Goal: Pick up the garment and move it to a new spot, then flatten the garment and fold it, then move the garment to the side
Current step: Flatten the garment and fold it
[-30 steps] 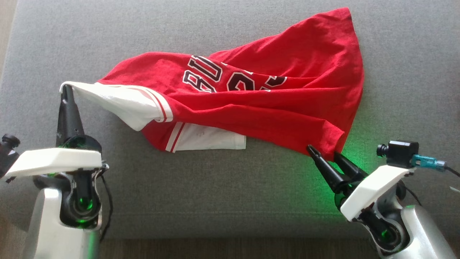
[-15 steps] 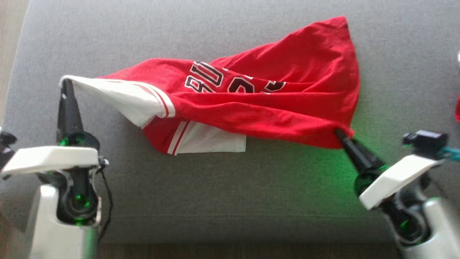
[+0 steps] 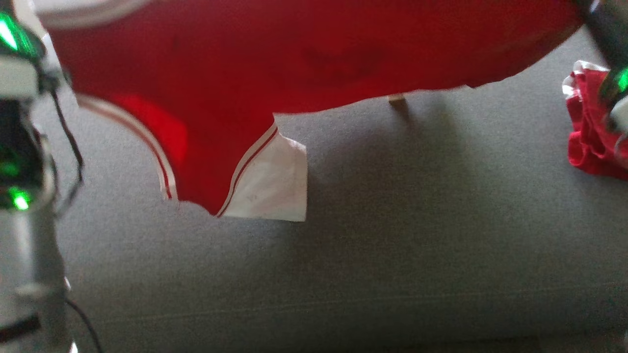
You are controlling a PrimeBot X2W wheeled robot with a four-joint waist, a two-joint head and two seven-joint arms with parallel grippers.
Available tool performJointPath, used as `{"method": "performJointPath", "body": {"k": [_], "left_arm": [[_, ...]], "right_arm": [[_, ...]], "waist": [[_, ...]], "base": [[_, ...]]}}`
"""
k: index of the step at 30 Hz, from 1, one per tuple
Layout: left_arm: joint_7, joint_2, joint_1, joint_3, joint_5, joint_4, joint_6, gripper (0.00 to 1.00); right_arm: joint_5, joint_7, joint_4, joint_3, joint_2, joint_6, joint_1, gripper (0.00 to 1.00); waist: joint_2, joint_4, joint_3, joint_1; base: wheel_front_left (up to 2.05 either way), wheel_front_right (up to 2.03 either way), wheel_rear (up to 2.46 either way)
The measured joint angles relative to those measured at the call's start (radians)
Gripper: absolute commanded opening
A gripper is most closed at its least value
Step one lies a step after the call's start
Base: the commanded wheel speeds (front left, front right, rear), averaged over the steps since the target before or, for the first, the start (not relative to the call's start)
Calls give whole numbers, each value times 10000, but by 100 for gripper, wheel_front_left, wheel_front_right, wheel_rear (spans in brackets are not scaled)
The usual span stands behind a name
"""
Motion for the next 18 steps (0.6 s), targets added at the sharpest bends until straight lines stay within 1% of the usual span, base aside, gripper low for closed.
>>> {"method": "performJointPath", "body": {"k": [3,5,9,10,13,15,18], "left_arm": [[552,242,-1384,-198,23,48,161,0],[775,284,-2359,-336,58,301,263,0],[963,387,-4086,-692,449,1423,270,0],[972,428,-4460,-828,650,1753,190,0],[790,627,-5585,-1310,1294,2813,-399,0],[529,807,-6319,-1592,1825,3647,-681,0],[88,945,-7360,-1931,2489,4987,-911,0]], "right_arm": [[-203,476,414,-215,8,0,-1262,0],[-453,740,779,-240,40,0,-2126,0],[-1024,1053,1735,-324,134,0,-3742,0],[-1221,1055,1962,-330,132,0,-4095,0],[-1699,1011,2667,-259,136,0,-5135,0],[-2006,665,3183,-198,165,0,-5864,0],[-2406,-115,4046,-111,362,0,-7027,0]], "waist": [[0,-49,-96,0],[0,-61,-40,0],[0,-44,318,1],[0,-29,444,1],[0,10,907,2],[0,28,1275,2],[0,36,1891,3]], "base": [[0,0,0],[0,0,0],[0,0,0],[0,0,0],[0,0,0],[0,0,0],[0,0,0]]}}
